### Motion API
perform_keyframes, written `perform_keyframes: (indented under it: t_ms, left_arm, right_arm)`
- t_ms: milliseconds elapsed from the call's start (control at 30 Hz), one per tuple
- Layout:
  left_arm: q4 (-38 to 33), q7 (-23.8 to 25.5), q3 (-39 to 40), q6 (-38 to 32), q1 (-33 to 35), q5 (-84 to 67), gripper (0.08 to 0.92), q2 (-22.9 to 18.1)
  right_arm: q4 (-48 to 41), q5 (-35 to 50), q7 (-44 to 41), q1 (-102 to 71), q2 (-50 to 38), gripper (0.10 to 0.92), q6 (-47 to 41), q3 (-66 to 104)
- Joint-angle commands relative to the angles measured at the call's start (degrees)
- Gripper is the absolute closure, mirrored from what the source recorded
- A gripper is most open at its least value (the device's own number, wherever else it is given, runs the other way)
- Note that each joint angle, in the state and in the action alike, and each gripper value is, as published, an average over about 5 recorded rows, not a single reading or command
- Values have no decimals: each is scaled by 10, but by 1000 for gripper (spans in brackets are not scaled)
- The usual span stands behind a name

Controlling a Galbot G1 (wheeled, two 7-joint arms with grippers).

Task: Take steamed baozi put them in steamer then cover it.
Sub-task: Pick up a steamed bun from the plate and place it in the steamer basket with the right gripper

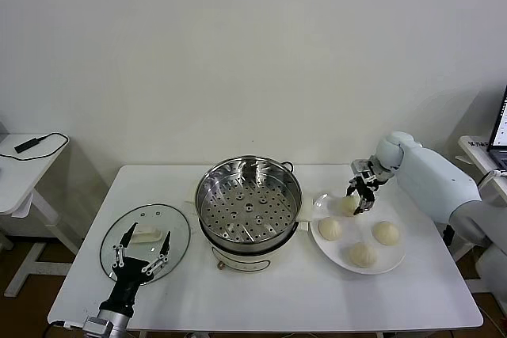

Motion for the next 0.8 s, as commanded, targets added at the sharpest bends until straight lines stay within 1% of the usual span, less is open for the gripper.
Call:
perform_keyframes:
  t_ms: [33, 167, 300, 367, 600, 800]
  left_arm:
    - [-4, -1, 4, 1, -1, 0, 177, 1]
    - [-7, -1, 6, 0, 1, 0, 177, 0]
    - [-9, -3, 5, 0, 3, 2, 177, 0]
    - [-9, -3, 5, 0, 4, 3, 177, 0]
    - [-12, -3, 5, -3, 8, 5, 177, 0]
    - [-14, -4, 4, -5, 9, 5, 177, 0]
  right_arm:
    - [152, 57, -23, 139, -36, 344, 67, -74]
    - [176, 77, -26, 223, -9, 346, 128, -117]
    - [211, 105, -25, 281, 29, 347, 152, -159]
    - [225, 105, -24, 293, 51, 349, 162, -170]
    - [249, 89, -23, 281, 120, 355, 176, -185]
    - [232, 40, -21, 224, 163, 356, 191, -186]
